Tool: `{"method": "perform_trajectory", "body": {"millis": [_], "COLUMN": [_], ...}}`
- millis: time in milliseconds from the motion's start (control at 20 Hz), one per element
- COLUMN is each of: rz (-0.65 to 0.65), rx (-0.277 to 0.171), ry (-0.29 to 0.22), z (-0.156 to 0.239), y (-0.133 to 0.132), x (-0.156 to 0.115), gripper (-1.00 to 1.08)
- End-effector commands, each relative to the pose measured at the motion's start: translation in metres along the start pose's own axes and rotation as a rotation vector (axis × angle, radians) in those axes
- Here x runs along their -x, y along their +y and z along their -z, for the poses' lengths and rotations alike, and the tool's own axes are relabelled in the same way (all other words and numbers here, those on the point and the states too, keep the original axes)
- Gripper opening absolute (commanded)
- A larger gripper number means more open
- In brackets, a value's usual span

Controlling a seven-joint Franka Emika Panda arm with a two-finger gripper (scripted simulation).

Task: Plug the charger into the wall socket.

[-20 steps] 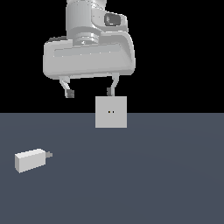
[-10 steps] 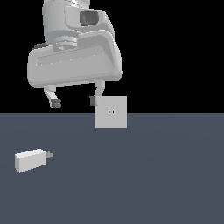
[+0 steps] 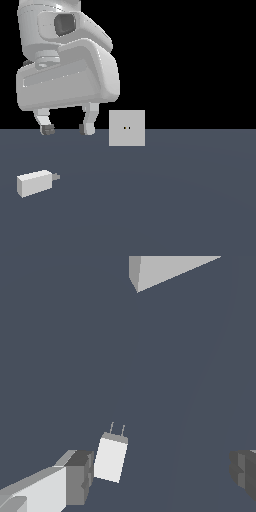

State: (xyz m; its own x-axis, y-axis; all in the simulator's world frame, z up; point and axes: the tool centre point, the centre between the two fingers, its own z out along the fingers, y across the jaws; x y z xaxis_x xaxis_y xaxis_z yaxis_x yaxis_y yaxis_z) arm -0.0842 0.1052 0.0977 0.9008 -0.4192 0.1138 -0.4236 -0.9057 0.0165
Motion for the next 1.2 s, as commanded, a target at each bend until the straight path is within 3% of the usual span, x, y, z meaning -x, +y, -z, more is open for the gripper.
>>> {"method": "perform_trajectory", "body": {"millis": [0,600,1150], "rz": [-0.037,-0.185,-0.232], "rx": [0.002,0.012,0.016], "ry": [0.009,0.042,0.052], "z": [-0.005,-0.025,-0.032], "y": [-0.005,-0.03,-0.039], "x": [0.006,0.026,0.031], "gripper": [1.0,1.0,1.0]}}
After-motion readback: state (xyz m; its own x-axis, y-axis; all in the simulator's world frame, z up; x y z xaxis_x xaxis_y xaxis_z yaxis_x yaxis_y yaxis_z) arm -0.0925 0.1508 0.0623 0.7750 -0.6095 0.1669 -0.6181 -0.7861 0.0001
